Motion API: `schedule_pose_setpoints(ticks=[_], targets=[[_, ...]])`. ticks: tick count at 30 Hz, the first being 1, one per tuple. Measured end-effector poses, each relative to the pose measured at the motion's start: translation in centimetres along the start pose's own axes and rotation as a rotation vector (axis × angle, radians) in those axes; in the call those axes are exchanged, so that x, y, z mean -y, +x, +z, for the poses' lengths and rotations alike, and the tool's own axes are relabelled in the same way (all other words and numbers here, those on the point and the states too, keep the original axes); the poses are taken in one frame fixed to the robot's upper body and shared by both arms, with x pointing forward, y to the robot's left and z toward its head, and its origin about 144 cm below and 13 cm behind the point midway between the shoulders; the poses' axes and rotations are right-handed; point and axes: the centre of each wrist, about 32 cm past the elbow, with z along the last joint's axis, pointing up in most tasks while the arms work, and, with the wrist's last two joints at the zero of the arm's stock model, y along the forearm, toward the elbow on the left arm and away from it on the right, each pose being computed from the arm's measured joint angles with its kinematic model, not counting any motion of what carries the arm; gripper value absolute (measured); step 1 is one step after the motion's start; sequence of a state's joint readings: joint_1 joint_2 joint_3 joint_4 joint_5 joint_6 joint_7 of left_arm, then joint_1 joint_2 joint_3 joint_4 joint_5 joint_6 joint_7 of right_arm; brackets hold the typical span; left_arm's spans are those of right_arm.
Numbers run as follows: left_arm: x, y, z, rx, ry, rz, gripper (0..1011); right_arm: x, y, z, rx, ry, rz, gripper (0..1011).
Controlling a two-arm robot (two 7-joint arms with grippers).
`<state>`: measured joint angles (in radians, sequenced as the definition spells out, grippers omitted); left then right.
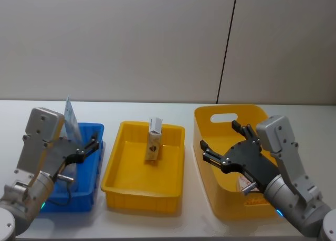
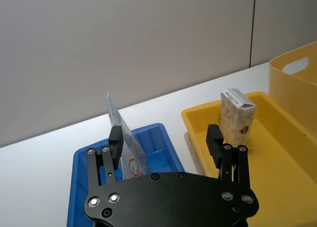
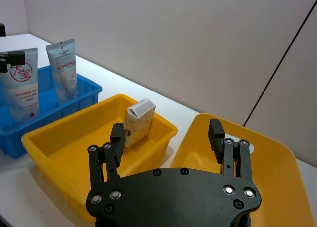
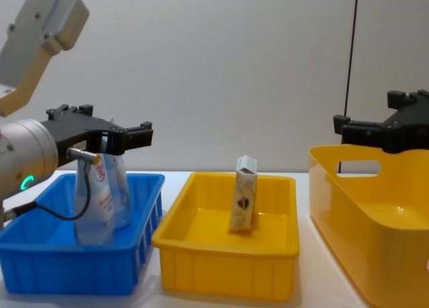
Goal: Bimanual collaborative sorting of washing and personal care products
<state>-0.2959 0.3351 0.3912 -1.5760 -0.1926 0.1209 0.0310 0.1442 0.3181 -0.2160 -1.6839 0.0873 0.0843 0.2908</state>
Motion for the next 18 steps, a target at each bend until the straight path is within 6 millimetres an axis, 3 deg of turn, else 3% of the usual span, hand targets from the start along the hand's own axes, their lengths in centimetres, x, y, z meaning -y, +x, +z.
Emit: schedule_pose_setpoints(ticks=[18], targets=[[1.0,0.7,-1.2,-0.087,0.112,0.087,1001,0.0,0.0,0.0,0.0,0.001,0.0,1002]])
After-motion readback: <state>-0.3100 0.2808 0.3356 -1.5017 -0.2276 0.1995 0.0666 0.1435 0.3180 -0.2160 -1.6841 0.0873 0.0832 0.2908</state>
